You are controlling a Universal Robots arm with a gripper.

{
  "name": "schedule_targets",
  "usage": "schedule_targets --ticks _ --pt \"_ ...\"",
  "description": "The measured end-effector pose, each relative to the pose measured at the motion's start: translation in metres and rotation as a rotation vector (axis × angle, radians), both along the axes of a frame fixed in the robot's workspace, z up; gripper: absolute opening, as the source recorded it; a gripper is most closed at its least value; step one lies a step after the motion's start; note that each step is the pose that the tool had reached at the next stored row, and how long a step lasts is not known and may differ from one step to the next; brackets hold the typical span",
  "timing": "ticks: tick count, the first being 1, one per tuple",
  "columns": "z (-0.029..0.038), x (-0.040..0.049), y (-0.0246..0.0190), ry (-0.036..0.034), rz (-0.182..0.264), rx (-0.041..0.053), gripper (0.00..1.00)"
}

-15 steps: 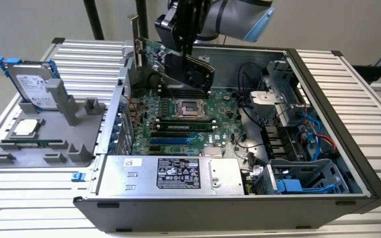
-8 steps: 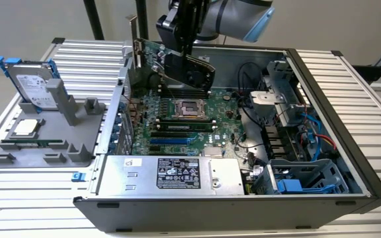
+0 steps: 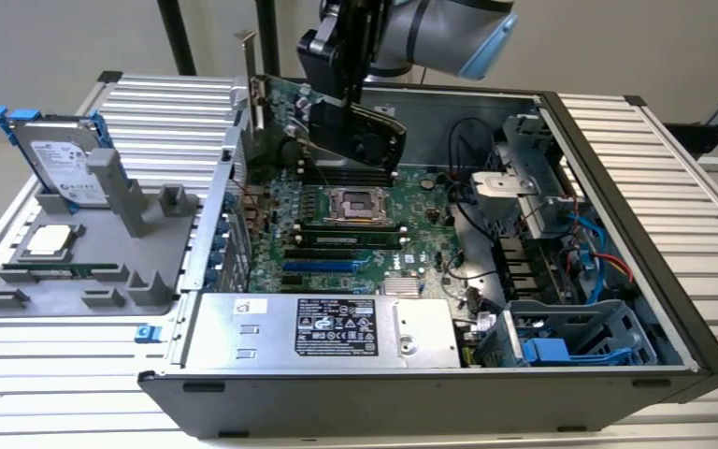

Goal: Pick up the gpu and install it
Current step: 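Insert the gpu into the slot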

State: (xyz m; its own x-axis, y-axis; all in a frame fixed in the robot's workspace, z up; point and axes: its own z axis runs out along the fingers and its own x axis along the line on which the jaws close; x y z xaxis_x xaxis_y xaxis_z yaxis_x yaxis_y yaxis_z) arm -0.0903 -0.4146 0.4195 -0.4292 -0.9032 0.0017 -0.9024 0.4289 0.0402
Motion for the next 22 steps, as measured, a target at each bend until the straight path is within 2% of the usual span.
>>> schedule_targets --ticks 22 --pt "0.0 0.0 0.0 0.0 0.118 0.0 0.0"
